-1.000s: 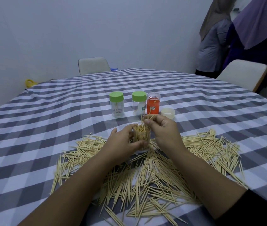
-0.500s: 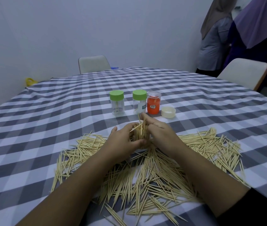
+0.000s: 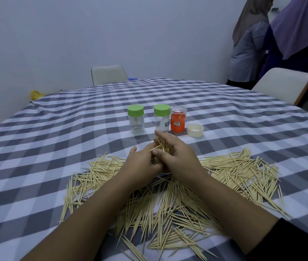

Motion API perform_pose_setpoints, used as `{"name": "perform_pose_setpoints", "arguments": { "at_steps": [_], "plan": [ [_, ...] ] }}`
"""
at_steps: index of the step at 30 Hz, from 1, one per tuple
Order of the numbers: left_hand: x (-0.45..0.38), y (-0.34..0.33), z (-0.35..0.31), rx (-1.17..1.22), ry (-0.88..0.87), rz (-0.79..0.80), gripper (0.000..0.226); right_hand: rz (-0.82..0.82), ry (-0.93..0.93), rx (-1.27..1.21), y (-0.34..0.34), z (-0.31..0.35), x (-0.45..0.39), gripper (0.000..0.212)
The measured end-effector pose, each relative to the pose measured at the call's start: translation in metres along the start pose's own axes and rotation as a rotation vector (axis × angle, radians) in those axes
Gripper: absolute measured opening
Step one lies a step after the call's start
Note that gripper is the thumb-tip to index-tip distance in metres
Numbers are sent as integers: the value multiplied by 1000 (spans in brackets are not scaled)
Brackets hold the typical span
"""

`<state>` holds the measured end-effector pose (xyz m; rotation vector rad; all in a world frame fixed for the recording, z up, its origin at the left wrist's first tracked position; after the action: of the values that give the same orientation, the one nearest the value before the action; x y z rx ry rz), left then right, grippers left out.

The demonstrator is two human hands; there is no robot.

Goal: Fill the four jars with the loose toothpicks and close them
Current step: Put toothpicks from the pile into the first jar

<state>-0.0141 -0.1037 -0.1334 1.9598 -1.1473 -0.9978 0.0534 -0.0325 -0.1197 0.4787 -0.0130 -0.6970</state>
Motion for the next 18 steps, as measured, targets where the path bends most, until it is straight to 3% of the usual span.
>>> {"name": "perform_pose_setpoints", "arguments": {
  "at_steps": [3, 11, 15, 18],
  "plan": [
    [-2, -3, 2, -27, -13, 12, 47, -37, -14, -80, 1, 0, -1, 39],
    [2, 2, -5, -48, 17, 7, 43, -61, -37, -140, -1, 4, 3, 29],
    [2, 1, -3, -35, 18, 2, 55, -97, -103, -315, 7, 1, 4, 16],
    [4, 3, -7, -49, 34, 5, 63, -126, -168, -311, 14, -5, -1, 15]
  ]
}}
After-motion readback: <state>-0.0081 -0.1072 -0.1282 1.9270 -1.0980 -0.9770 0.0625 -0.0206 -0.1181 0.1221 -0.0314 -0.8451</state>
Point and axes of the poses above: each hand's wrist, its own x-axis away from the middle knuckle, its own y-axis out of the back of the hand, z = x × y, the point moved 8 cm from there along -x, towards the middle knuckle, and after that the axes turned 15 degrees about -y, right-handed, at the moved point
